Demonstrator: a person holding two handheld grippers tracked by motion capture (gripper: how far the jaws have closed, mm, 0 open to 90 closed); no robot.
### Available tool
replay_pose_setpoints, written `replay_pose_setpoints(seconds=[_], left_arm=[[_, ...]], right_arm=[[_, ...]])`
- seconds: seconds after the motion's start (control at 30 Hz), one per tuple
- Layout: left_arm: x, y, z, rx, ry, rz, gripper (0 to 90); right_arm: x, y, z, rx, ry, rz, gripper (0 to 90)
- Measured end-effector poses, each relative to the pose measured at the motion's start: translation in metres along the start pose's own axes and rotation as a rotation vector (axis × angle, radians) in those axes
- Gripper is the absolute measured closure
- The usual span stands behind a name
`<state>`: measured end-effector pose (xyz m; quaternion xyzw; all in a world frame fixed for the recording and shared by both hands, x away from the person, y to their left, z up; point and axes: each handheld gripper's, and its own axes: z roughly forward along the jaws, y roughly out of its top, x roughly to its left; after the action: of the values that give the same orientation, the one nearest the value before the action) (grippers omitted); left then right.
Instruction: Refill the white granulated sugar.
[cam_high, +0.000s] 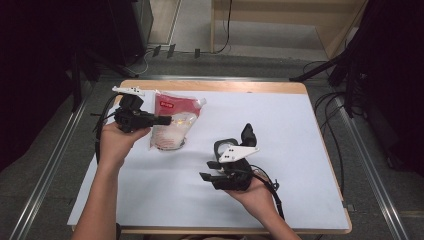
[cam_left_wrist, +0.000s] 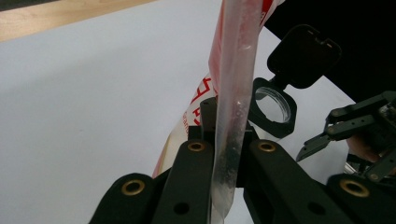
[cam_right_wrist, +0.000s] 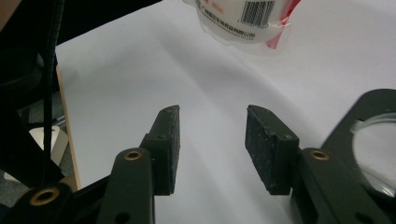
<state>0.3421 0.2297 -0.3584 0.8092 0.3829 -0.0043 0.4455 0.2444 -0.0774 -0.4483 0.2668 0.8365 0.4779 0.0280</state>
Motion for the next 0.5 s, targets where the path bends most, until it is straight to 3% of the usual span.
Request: replay_pose_setpoints(seconds=[0.17, 0.5], left_arm=[[-0.006, -0.002, -0.004, 0.015, -0.003, 0.003, 90.0], [-0.021, -0.005, -0.010, 0.012, -0.039, 0.002, 90.0]], right_arm=[[0.003, 0.002, 0.010, 0.029, 0.008, 0.009, 57.0], [0.007, 0.004, 0.028, 0.039, 0.018, -0.035, 57.6]])
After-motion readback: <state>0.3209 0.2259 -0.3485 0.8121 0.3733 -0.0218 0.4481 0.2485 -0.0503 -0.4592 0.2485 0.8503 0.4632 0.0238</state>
